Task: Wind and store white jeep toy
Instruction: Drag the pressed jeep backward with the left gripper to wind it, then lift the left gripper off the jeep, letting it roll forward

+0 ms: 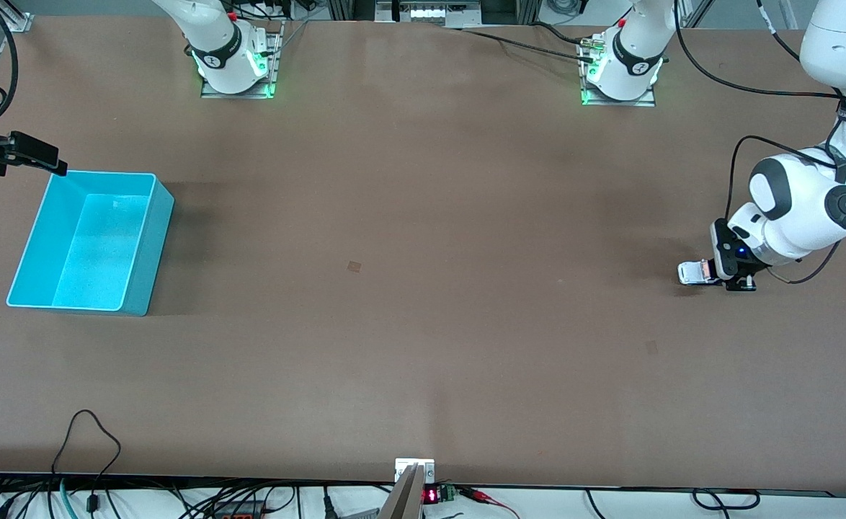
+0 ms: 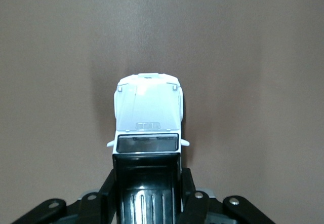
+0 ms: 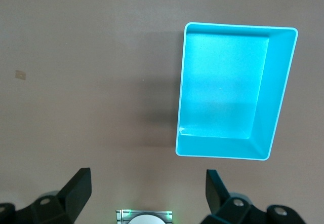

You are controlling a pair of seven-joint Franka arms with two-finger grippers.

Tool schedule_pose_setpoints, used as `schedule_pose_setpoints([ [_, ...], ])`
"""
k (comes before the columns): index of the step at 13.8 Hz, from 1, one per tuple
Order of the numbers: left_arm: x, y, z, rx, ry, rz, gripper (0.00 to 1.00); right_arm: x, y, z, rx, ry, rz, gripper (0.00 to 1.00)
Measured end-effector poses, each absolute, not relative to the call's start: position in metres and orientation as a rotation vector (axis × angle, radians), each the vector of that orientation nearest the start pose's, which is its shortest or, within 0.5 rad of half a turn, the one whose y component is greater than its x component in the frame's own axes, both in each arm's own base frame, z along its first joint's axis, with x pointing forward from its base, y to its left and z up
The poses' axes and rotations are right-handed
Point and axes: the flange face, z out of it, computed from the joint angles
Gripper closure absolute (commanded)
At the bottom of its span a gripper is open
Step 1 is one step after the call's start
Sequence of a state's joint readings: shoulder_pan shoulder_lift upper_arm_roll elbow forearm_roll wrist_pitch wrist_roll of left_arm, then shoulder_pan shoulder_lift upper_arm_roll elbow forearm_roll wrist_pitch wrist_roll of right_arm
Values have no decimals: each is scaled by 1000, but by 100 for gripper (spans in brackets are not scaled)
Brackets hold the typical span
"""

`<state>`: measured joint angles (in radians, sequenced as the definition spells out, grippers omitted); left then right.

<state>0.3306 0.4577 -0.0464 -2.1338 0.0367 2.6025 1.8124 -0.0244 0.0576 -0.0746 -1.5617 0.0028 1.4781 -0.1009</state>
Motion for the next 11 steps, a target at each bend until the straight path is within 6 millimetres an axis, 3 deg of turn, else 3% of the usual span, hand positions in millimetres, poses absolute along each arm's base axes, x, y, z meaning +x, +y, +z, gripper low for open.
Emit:
schedule_pose_setpoints([
  [1, 551, 161, 190, -2233, 2196, -11, 69, 558, -54, 589, -3121, -3, 220, 0],
  [3, 552, 161, 190, -2232, 2198, -12, 0, 558, -54, 589, -3121, -3, 220, 0],
  [5, 558, 152, 193, -2218, 2220, -24, 0, 558, -54, 589, -3121, -3, 220, 0],
  [7, 572, 139, 209, -2216, 2275, -10, 0, 558, -54, 589, -3121, -3, 220, 0],
  [11, 597, 113, 278, -2175, 2354, 3, 0, 558, -54, 589, -3121, -3, 220, 0],
])
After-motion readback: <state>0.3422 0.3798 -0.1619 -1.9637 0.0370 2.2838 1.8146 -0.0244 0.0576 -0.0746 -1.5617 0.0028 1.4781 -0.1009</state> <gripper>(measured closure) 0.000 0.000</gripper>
